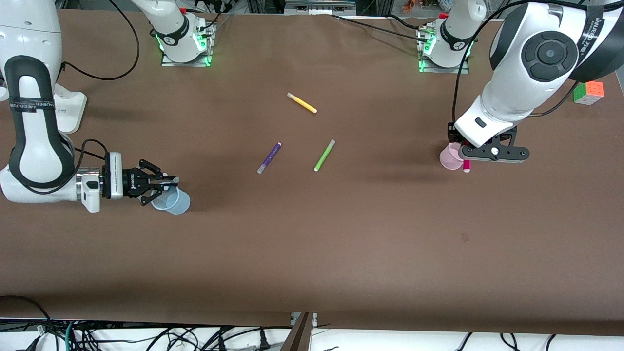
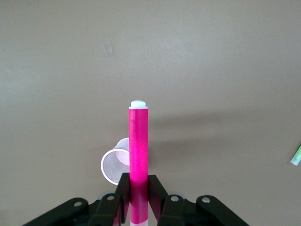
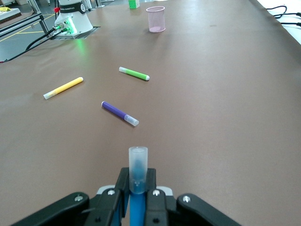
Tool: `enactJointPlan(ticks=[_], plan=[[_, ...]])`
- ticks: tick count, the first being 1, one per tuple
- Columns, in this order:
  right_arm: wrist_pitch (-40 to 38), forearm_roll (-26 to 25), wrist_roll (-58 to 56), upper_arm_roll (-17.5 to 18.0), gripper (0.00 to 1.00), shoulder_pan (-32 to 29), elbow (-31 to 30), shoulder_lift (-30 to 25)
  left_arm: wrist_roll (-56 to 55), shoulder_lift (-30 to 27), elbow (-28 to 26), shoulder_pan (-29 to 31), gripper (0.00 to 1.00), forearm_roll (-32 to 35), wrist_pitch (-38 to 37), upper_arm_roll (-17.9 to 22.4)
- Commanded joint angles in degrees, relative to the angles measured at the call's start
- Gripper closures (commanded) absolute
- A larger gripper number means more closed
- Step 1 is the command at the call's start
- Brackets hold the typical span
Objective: Place pink and blue markers in matching cups
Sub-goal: 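Drop the blue marker into the blue cup while the left gripper nears pink cup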
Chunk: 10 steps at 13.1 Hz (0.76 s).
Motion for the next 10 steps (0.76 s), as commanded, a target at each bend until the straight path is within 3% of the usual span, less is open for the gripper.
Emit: enactJointPlan(ticks=[1,6,8,10], plan=[[-1.1,1.8,-1.0,0.6,0.9,-1.3,0.2,0.3,9.3,-1.6,-1.9,2.6,1.0,-0.3,2.1,-0.6],[-1.1,1.8,-0.8,0.6,0.85,-1.5,0.2,1.2,33.0,-0.3,-2.4,7.6,1.0,-1.4,6.1,-0.6],[-1.0,1.8,0.1,0.6,0.71,-1.6,0.2,1.4,36.8,-0.6,-4.6,9.0,1.0,-2.3,7.1,-0.7],[-1.1,1.8,2.4,0.6,0.48,-1.5,0.7,1.4,39.7,-2.0,-11.2,10.0,1.0,-8.3,12.8,-0.7]])
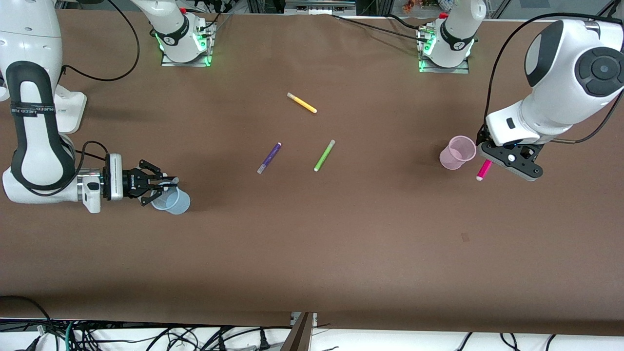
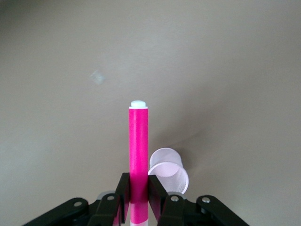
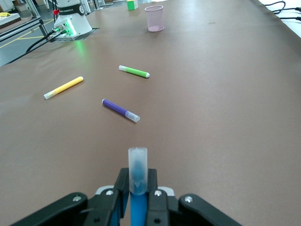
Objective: Place pink and blue markers in matching cups
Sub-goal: 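Drop the blue marker into the blue cup while the left gripper nears pink cup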
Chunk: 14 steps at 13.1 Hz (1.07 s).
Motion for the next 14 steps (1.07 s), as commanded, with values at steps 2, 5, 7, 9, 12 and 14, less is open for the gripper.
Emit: enactJointPlan(ticks=[2,5,7,9,12,14], plan=[[-1.0,1.4,3.9,0.6,0.0,-0.8,1.9,-0.2,9.4,-4.7,-17.1,3.0,1.0,-9.6,17.4,-0.8],[-1.5,-0.5,17.6,0.6,0.0,-0.4,4.0,-2.1,18.7,-4.6,-22.4,4.1,1.0,-9.7,25.4,-0.8],[-1.7,-3.7,30.3,1.0,0.0,0.0,6.0,-3.3,22.9,-4.6,-23.3,5.0,1.0,-11.3,25.7,-0.8],[-1.7,-7.5,45.6,1.2,0.0,0.9,10.1,-4.0,31.5,-4.6,-25.2,6.7,1.0,-16.9,27.2,-0.8],[-1.7,-16.1,64.4,1.2,0.0,2.5,15.4,-3.9,49.9,-4.3,-27.3,10.9,1.0,-28.3,27.6,-0.8],[-3.5,-20.3,74.2,1.0,0.0,2.5,17.8,-4.0,61.4,-4.3,-29.3,12.1,1.0,-37.8,27.2,-0.8]])
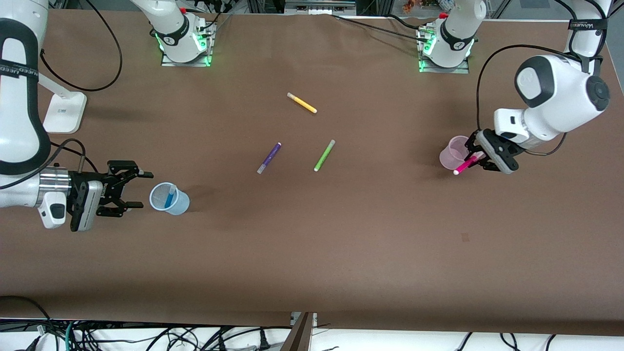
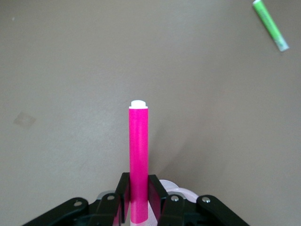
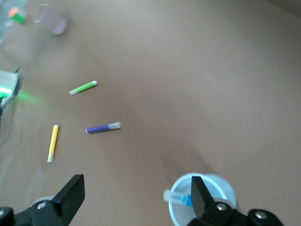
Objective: Place pink and blue markers in matching cups
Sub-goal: 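Drop the blue marker into the blue cup while the left gripper nears pink cup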
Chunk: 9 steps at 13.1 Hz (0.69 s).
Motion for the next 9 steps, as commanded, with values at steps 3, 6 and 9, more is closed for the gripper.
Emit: enactJointPlan(ticks=[3,6,9], plan=[[-5.4,-11.3,26.0,0.2,0.0,0.8,6.9,-0.9,19.8,-1.7,-7.1,2.0,1.0,-19.4,0.2,-0.8],[-8.7,-18.2,40.9,-0.1,0.0,4.5,7.2,-3.8,25.7,-1.5,-8.4,5.1,1.0,-21.2,-0.9,-0.8],[-11.0,-22.6,57.1,0.4,0.0,5.5,6.9,-7.5,32.5,0.6,-8.7,7.4,1.0,-25.8,-1.9,-0.8]])
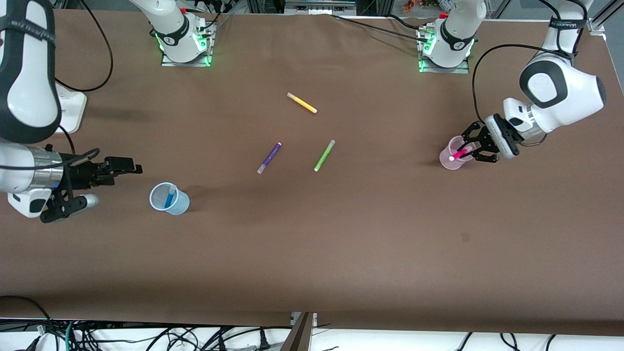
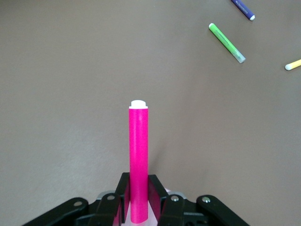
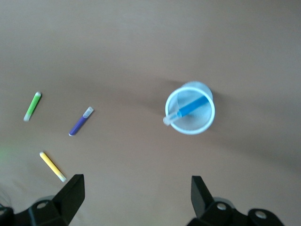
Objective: Place pink and blue markers in matching cups
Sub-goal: 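Drop the pink marker into the pink cup while the right gripper withdraws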
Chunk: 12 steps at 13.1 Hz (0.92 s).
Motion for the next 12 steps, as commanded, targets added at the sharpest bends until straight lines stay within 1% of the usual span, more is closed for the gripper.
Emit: enactJointPlan(ticks=[1,2,3,4,6,7,8,9,10,12], plan=[[-2.8,-6.0,10.1,1.0,0.0,0.6,-1.0,-4.2,8.4,2.4,-0.7,2.6,1.0,-6.9,-1.7,-0.8],[-4.5,-8.8,12.4,3.1,0.0,0.5,-1.1,-5.4,12.0,4.1,-0.7,3.3,1.0,-9.9,-1.9,-0.8],[-5.2,-10.7,17.0,4.6,0.0,0.4,-2.7,-7.1,15.1,5.1,-0.7,3.7,1.0,-12.5,-3.0,-0.7],[-4.8,-12.9,21.6,5.3,0.0,0.4,-6.2,-9.8,16.0,5.6,-0.7,3.9,1.0,-13.4,-4.0,-0.7],[-2.7,-15.2,22.8,6.5,0.0,-0.3,-14.4,-16.2,16.2,5.7,-0.7,4.2,1.0,-13.4,-4.4,-0.7],[-0.6,-15.2,22.7,6.6,0.0,-1.1,-18.2,-19.6,16.1,5.7,-0.7,4.1,0.8,-13.4,-4.3,-0.7],[2.3,-15.3,22.1,6.7,0.0,-2.4,-21.2,-22.0,16.1,5.7,-0.3,4.0,0.14,-13.4,-4.3,-0.7],[4.1,-15.1,20.8,6.7,0.0,-3.9,-22.3,-23.1,16.8,5.7,-0.2,4.1,0.0,-13.2,-4.3,-0.7],[4.0,-15.3,20.8,6.7,0.0,-4.9,-22.3,-24.6,17.4,5.6,-0.2,4.1,0.0,-13.2,-4.4,-0.7],[4.2,-15.3,20.4,6.6,0.0,-5.6,-21.8,-25.3,17.1,5.5,-0.1,4.2,0.0,-13.2,-4.6,-0.7]])
